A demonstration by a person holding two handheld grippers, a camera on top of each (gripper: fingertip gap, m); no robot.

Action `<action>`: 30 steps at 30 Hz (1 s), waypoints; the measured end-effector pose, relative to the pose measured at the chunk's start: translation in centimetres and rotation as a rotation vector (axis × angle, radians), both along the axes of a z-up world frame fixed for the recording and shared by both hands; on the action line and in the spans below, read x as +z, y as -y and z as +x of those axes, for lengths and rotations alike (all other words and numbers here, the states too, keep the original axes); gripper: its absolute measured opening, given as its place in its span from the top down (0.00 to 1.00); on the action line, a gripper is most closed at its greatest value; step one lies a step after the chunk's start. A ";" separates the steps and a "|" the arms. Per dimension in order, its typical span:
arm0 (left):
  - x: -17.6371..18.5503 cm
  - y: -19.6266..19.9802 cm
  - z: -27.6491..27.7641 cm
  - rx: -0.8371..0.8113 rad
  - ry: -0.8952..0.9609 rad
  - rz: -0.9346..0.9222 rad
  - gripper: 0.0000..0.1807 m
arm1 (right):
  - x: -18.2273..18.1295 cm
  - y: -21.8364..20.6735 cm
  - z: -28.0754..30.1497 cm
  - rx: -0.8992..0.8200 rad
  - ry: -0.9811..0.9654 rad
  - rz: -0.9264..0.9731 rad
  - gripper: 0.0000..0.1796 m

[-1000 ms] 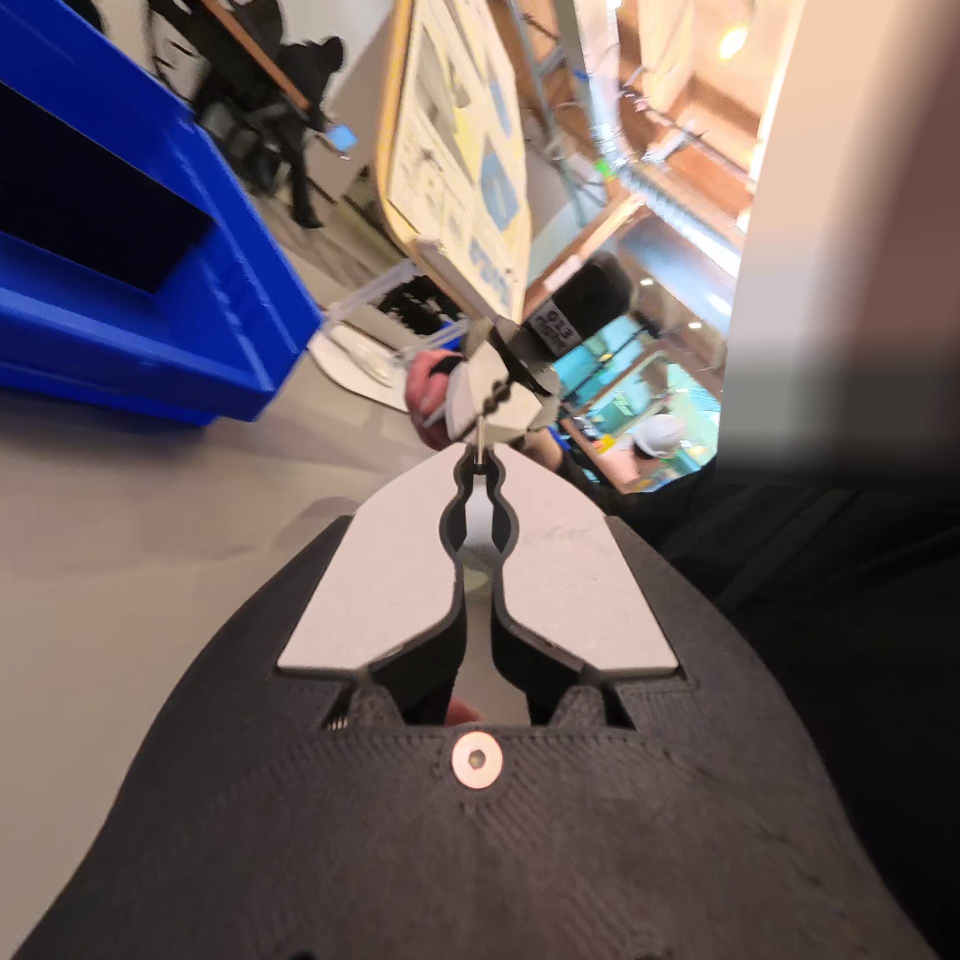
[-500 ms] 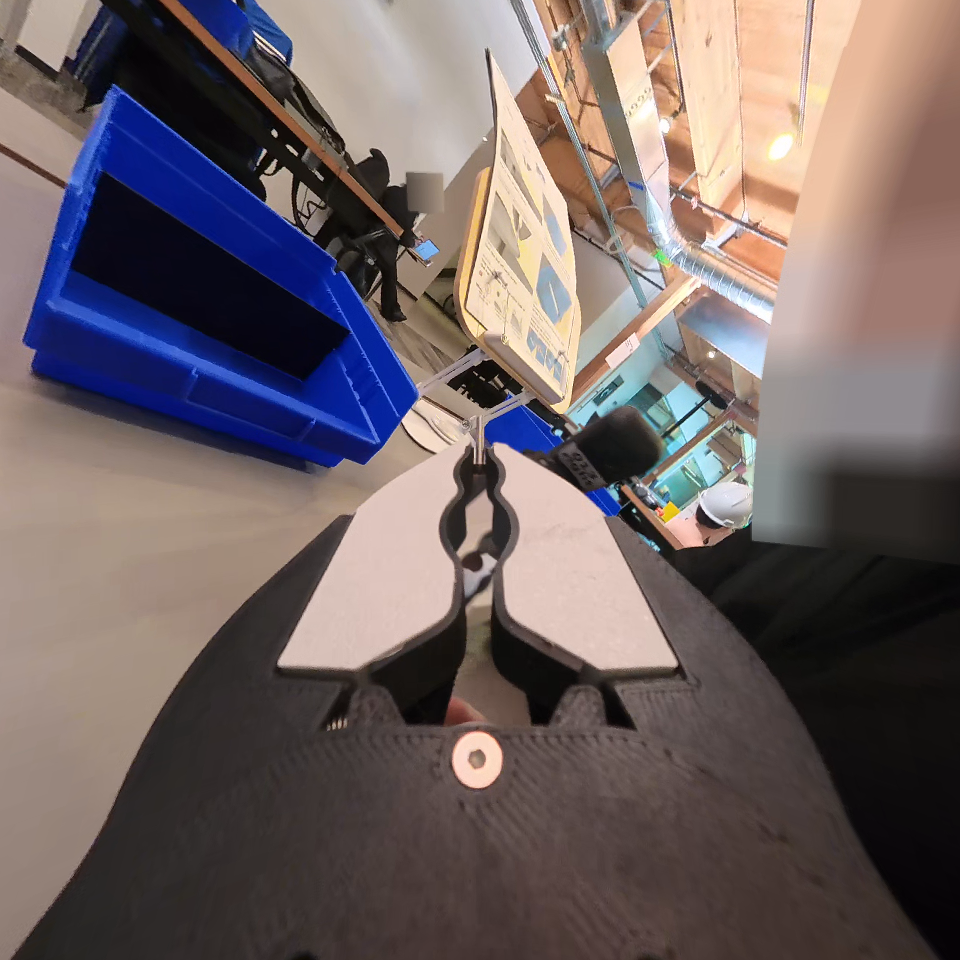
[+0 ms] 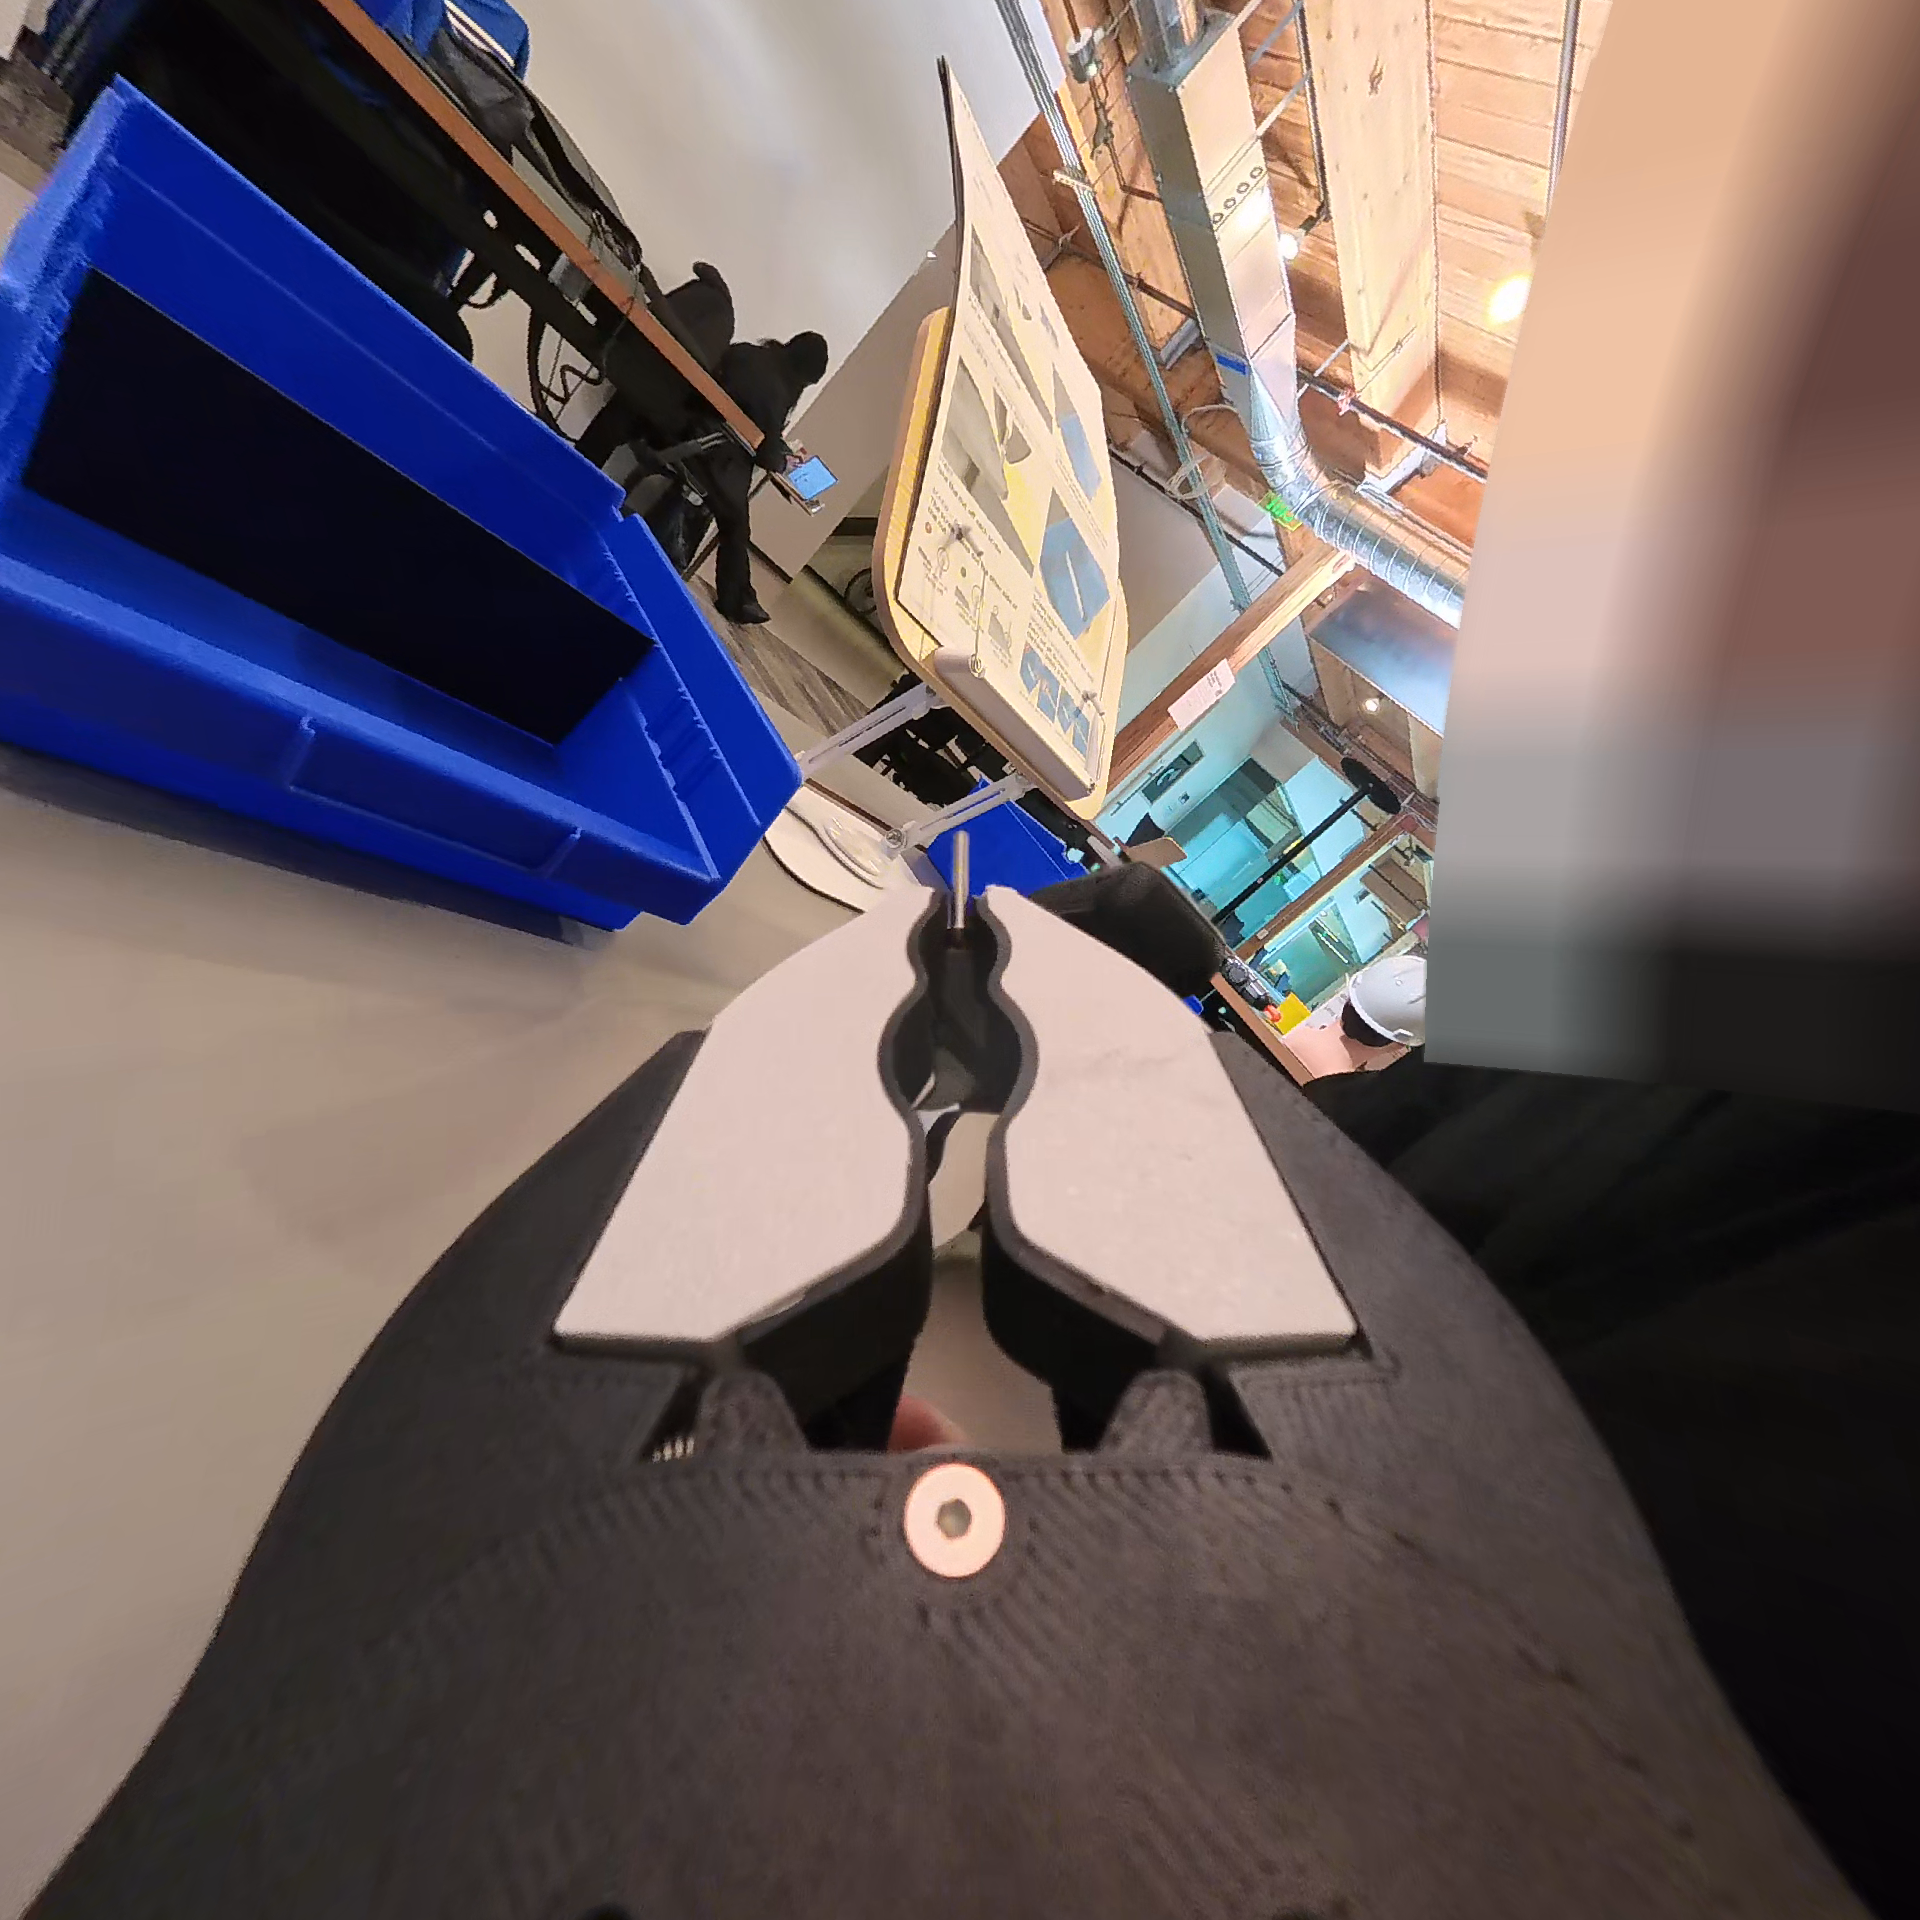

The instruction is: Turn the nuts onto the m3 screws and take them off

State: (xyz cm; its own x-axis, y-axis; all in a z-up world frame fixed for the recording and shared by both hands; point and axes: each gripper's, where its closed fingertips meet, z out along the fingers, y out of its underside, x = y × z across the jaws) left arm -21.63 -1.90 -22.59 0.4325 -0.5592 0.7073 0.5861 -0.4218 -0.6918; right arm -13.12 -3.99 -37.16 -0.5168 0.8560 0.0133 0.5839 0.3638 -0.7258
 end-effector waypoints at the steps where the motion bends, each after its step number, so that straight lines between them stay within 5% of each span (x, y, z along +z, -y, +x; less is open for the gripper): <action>1: 0.0 0.0 0.1 -0.004 -0.001 -0.001 0.98 | -0.2 0.0 0.1 0.003 0.014 0.011 0.92; 30: 0.4 0.3 0.4 -0.025 -0.007 0.021 0.98 | -0.4 0.2 0.0 0.199 0.056 0.017 0.97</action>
